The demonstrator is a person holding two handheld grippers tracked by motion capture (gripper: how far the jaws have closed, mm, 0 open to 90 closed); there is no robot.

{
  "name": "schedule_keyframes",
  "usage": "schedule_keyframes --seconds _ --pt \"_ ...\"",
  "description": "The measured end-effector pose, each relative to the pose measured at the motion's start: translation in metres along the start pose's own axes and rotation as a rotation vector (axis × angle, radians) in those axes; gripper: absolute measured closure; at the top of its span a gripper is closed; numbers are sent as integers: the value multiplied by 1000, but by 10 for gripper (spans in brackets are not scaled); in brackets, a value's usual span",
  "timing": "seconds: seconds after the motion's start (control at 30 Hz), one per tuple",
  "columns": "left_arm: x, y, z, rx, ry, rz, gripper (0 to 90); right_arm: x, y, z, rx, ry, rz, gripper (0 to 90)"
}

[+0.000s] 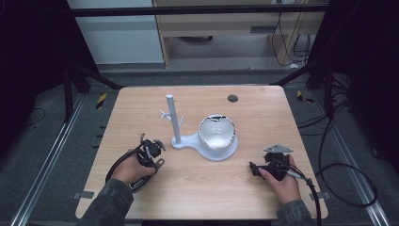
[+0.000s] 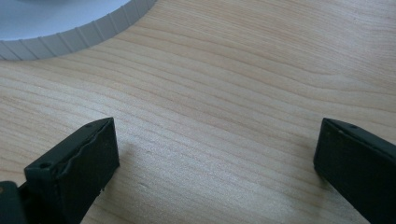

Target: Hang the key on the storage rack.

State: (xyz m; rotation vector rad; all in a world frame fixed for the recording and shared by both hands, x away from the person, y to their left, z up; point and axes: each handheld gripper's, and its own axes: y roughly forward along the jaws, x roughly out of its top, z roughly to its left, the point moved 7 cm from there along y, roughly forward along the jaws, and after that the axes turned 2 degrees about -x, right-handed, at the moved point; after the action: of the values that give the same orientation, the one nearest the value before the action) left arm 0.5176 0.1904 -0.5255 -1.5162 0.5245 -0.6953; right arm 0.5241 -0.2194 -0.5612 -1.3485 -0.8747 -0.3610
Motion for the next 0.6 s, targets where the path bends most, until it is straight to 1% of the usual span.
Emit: schedule_keyframes --seconds 0.17,0.3,0.33,0.43,0.5,0.53,0.57,0.6 --pt "0 2 3 2 2 6 703 0 0 0 0 -1 0 5" --pt "-1 4 3 -3 5 -2 719 0 0 0 2 1 -1 5" --pt "-1 3 3 -2 14 4 737 0 0 0 0 0 0 5" --pt "-1 4 4 2 20 -2 789 0 0 0 2 1 -1 5" --pt "-2 4 4 -5 13 -10 795 0 0 0 2 1 0 5" --pt "-3 3 4 -8 7 -5 796 0 0 0 2 1 0 5" --pt "-4 3 4 -7 -2 -12 798 0 0 0 1 0 0 5" --pt "-5 2 5 -6 -3 -17 798 0 0 0 1 0 0 5"
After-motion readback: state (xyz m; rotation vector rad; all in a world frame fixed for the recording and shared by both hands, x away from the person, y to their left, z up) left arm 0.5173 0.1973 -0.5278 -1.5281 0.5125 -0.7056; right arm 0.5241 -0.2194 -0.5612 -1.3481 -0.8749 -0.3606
